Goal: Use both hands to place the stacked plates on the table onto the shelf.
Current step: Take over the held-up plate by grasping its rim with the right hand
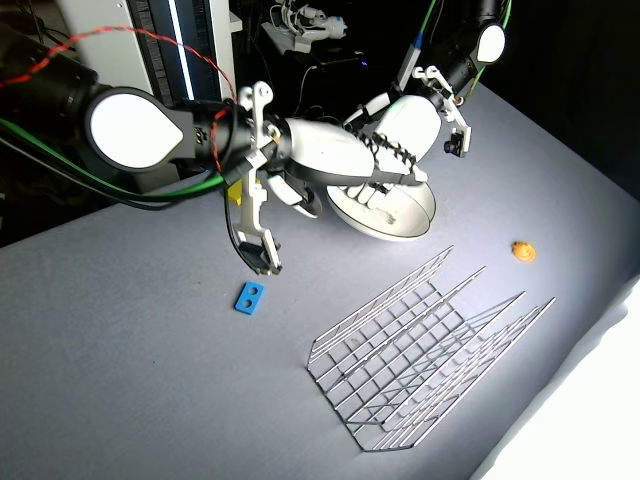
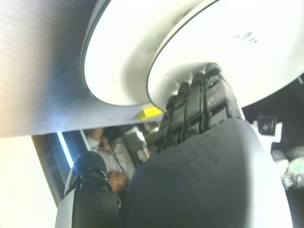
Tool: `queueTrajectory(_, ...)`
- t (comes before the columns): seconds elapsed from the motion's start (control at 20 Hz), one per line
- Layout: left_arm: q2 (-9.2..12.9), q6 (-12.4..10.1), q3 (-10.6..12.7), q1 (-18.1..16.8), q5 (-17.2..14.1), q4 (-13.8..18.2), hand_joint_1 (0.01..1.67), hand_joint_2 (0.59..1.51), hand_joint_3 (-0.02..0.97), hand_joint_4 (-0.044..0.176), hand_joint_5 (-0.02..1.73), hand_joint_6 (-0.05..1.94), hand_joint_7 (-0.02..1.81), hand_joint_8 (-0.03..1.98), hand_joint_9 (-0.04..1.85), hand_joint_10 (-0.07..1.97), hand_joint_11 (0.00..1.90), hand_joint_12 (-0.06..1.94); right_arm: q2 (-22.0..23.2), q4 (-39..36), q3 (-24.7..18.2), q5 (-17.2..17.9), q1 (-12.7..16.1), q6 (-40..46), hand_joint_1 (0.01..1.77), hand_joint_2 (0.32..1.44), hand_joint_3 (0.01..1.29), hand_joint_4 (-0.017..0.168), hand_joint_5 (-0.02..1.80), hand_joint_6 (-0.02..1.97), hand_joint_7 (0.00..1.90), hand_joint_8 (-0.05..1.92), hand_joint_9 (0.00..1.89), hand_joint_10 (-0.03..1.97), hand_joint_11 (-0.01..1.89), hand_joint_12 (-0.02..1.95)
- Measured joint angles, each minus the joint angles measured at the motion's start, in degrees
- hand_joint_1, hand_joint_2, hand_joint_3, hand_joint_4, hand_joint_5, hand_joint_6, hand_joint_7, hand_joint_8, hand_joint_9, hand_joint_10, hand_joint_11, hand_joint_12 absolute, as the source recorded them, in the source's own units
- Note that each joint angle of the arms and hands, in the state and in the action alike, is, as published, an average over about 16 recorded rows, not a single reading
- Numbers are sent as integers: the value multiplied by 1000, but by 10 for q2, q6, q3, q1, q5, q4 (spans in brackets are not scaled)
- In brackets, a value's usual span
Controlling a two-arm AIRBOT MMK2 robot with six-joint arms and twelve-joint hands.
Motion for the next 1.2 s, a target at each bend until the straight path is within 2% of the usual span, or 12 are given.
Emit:
queueTrajectory(0.35, -2, 0, 0, -2, 0, -4, 16, 1118, 15, -5, -10, -13, 12, -1, -6, -18, 16, -19, -69, 34, 45, -39, -8, -58, 1074, 996, 14, 5, 21, 18, 13, 13, 22, 3, 20, 0)
queueTrajectory(0.85, -3, 0, 2, -1, -2, -8, 17, 1114, 15, -4, -6, -14, 14, 0, -7, -18, 18, -21, -146, 56, 100, -64, -18, -103, 1091, 1001, 14, 6, 36, 18, 19, 13, 22, 3, 19, 8)
queueTrajectory(1.0, -3, 0, 3, 0, -2, -9, 17, 1114, 15, -4, -4, -14, 15, 1, -6, -18, 18, -22, -157, 57, 109, -67, -19, -107, 1103, 1003, 15, 5, 79, 18, 54, 13, 47, 3, 19, 110)
queueTrajectory(1.2, -3, 0, 3, 1, -3, -11, 17, 1114, 15, -4, -1, -13, 17, 2, -6, -18, 18, -22, -166, 57, 118, -67, -20, -109, 1112, 1006, 15, 5, 174, 16, 156, 11, 138, 16, 17, 391)
